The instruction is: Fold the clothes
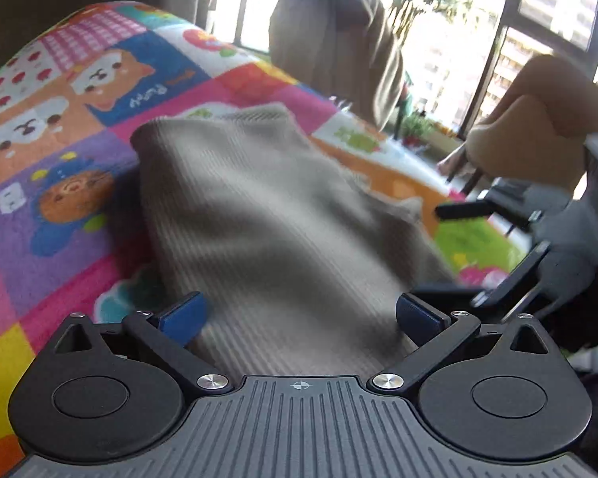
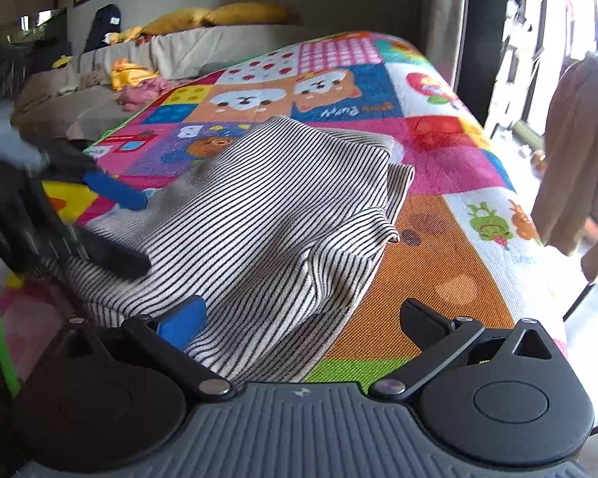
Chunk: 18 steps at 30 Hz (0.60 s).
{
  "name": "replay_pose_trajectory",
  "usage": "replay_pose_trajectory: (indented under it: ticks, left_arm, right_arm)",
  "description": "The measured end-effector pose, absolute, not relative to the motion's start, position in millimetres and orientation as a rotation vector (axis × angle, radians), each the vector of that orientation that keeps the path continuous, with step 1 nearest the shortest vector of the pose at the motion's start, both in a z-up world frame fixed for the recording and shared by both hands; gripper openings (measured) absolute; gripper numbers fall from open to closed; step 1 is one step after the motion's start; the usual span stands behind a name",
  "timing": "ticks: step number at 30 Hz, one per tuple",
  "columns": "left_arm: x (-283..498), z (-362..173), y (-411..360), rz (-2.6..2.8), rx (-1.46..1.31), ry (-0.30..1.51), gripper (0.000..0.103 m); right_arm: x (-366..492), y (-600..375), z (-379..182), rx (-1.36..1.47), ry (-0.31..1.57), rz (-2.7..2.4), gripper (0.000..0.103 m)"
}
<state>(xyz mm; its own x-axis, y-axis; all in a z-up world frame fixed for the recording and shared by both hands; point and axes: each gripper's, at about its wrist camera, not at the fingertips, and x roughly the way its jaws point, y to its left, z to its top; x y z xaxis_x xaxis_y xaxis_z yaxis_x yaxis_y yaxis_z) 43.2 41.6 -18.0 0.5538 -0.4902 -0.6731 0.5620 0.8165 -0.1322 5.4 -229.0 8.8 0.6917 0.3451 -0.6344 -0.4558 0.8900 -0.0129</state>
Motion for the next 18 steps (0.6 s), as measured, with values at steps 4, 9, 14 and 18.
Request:
replay_pose_trajectory:
  ticks: [4, 9, 14, 18]
  left_arm:
    - [38.4, -22.1, 51.5, -0.627, 0.042, 0.753, 0.103]
    - [33.6, -24.0, 56.3, -0.62, 0.023, 0.738, 0.103]
    - [27.2, -24.9, 67.1, -0.603, -0.048, 0.754, 0.103]
    - [11.6, -21.0, 74.0, -0.581, -0.048, 0.771, 0.103]
  right_arm:
    - [27.4, -246.2, 32.5, -0.103, 0.637, 0.42, 0.103]
    - [63.7, -231.2, 13.7, -0.272, 0.649, 0.186, 0.103]
    - [52.6, -236.8, -7.2, -0.315, 0.644, 0.161, 0.103]
    - [32.6, -245.5, 3.8, -0.285, 0.626, 0.173, 0.103]
